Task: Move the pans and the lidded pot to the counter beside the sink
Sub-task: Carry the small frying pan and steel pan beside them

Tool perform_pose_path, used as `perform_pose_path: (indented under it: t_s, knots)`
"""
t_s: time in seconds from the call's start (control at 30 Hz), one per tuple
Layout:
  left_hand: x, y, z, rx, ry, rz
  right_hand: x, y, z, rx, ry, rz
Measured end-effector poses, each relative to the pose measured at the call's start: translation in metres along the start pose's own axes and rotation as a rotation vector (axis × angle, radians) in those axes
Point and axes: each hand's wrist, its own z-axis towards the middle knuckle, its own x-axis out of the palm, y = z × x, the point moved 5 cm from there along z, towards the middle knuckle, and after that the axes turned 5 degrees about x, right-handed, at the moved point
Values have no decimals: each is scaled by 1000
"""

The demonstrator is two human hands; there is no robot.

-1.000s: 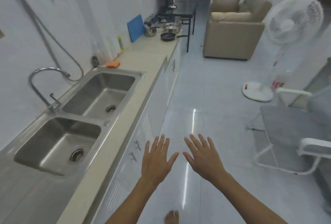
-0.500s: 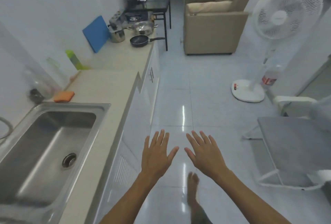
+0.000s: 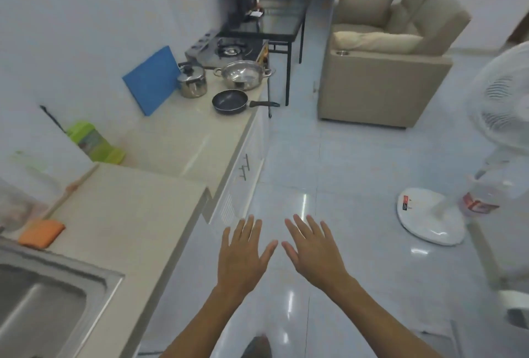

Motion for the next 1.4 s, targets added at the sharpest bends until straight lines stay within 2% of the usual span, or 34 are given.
perform_pose_path:
  t_s: [0.37, 0.5, 0.57, 0.73, 0.83, 1.0, 1.17, 1.4]
  knots:
    - [62, 45, 294, -125, 1, -28, -3, -99, 292, -45, 4, -34]
    - [75, 48, 389, -152, 58, -47, -14, -130, 385, -46, 33, 3]
    - [81, 52, 432, -175, 37, -41, -17, -145, 431, -69, 13, 6]
    - [105, 74, 540, -312, -16, -59, -5, -184, 564, -159, 106, 21]
    - [121, 84, 599, -466, -44, -74, 1, -205, 645, -249, 175, 6]
    - [150, 92, 665, -805, 104, -173, -5, -240, 758, -326, 278, 62]
    - [166, 110, 723, -1024, 95, -286, -2, -260, 867, -298, 346, 103]
    - [199, 161, 780, -1307, 76, -457, 27, -238, 1023, -295, 410, 177]
